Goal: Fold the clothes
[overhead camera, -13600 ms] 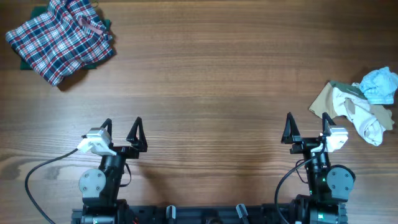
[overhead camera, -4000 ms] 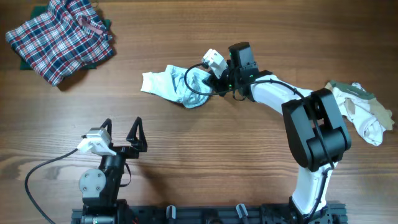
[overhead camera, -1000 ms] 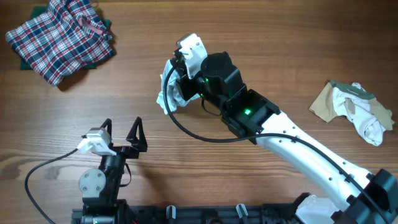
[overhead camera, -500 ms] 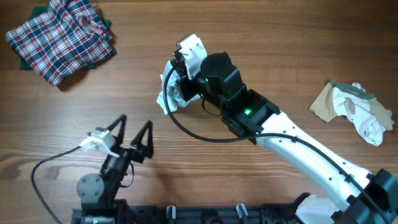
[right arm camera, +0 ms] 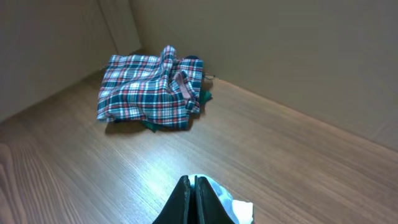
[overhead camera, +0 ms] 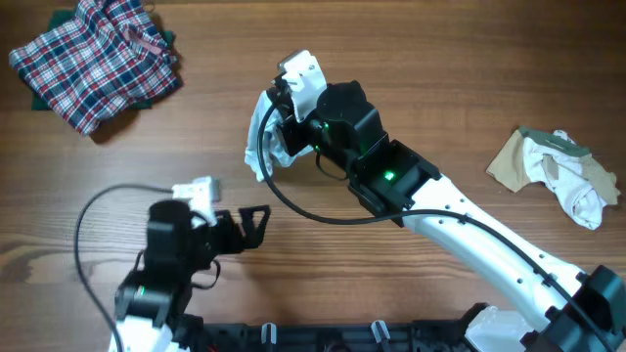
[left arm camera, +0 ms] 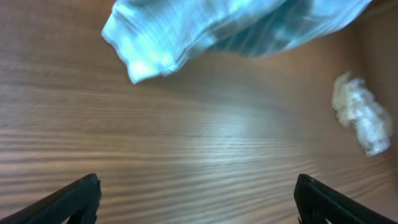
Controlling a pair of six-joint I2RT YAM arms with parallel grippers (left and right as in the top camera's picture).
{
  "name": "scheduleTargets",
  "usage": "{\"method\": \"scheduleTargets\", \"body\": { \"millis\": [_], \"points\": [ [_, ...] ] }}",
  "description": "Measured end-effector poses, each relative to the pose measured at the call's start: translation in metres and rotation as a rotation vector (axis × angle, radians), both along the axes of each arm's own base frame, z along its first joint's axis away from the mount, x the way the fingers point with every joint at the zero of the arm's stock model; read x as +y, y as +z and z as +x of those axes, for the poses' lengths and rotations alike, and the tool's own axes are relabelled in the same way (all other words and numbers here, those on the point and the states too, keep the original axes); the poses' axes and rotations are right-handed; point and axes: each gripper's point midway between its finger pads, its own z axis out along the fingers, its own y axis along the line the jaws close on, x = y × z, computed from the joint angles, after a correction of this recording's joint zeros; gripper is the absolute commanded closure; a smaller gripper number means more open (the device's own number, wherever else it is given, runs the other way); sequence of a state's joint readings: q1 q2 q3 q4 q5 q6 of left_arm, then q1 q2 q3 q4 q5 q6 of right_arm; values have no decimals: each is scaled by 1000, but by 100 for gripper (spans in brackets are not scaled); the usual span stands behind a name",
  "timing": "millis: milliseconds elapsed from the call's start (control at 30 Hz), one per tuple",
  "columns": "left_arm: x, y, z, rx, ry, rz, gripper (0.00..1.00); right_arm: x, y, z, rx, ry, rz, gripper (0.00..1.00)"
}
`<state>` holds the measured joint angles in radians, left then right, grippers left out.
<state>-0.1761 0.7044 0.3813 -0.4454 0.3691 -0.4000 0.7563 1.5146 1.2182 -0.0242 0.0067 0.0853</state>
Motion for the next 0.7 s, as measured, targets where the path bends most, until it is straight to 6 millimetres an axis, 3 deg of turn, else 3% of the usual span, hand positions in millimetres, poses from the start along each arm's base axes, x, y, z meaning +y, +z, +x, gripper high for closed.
{"method": "scheduleTargets", "body": {
  "millis": [167, 367, 567, 700],
  "points": [
    [-7, -25, 11, 108, -58, 304, 0, -2, 0, 2, -2, -6, -3, 96],
    [8, -46, 47, 54, 28, 555, 0, -17, 0, 15, 9, -16, 10, 96],
    [-2, -28, 91, -167, -41, 655, 0, -16, 1, 14, 19, 27, 28, 96],
    [-8, -21, 98, -241, -132, 716, 0, -12, 5, 11, 12, 56, 45, 96]
  ]
}}
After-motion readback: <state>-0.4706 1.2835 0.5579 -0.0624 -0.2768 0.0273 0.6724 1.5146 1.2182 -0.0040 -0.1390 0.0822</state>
